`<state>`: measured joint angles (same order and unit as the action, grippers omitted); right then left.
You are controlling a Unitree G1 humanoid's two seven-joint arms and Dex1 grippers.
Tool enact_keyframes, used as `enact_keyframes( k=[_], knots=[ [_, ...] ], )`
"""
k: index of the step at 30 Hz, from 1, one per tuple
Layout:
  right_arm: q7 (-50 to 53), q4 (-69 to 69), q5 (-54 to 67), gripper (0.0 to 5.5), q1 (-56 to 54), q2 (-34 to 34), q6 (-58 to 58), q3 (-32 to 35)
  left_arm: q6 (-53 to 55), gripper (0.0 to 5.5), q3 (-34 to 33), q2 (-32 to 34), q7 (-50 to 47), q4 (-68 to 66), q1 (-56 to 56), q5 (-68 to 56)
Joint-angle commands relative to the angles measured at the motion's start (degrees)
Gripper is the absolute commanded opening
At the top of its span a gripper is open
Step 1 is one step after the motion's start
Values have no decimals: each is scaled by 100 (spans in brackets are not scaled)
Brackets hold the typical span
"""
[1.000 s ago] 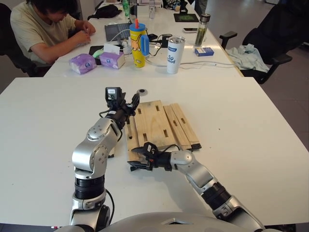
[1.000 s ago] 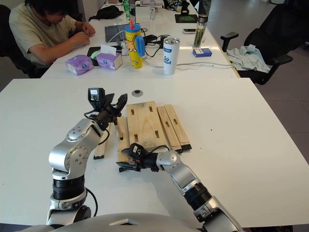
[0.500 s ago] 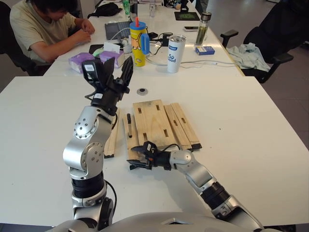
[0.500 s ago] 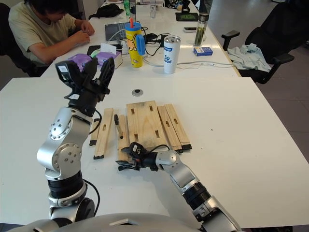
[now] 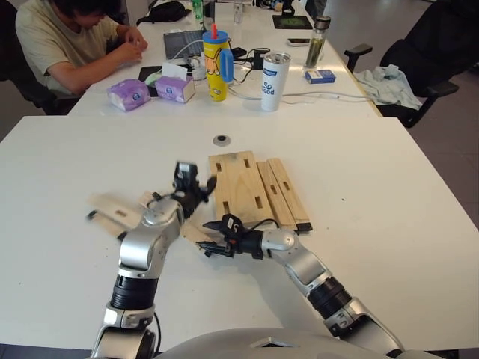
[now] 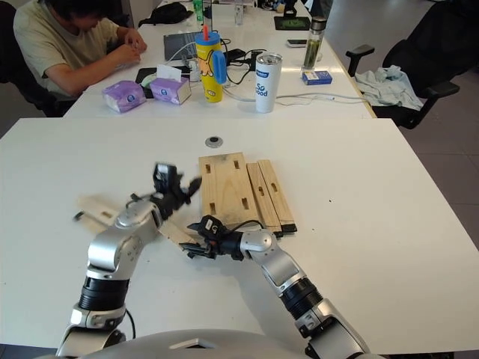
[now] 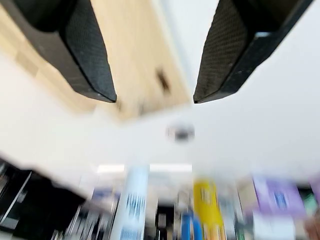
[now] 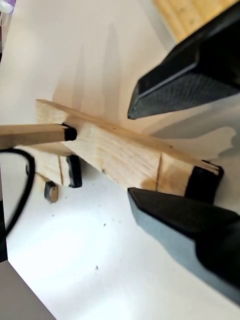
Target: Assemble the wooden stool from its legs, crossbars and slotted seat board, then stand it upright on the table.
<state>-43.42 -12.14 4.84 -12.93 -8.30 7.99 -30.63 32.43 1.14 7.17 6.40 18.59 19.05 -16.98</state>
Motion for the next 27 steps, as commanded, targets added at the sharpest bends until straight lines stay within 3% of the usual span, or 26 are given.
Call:
enact_keyframes(
  k=[1,4,11,17,24,27],
  knots=[
    [96,-462,-323,254,158,-201,263,-25,-559,288,-218,-101,8,771,570,-109],
    [142,-440,-308,254,190,-198,232,27,-700,288,-297,-134,-170,975,628,-5],
    [306,-269,-224,254,170,-146,97,290,-1002,288,-1270,45,-547,963,254,34],
    [328,-43,-284,254,196,-169,370,272,-1051,288,-1545,206,-685,1438,-113,160],
    [571,557,-106,254,129,29,1875,262,-866,288,-1339,131,-758,1604,-547,261],
    [677,1114,482,254,68,326,2651,661,-900,288,-1317,72,-839,1625,-624,302]
  ],
)
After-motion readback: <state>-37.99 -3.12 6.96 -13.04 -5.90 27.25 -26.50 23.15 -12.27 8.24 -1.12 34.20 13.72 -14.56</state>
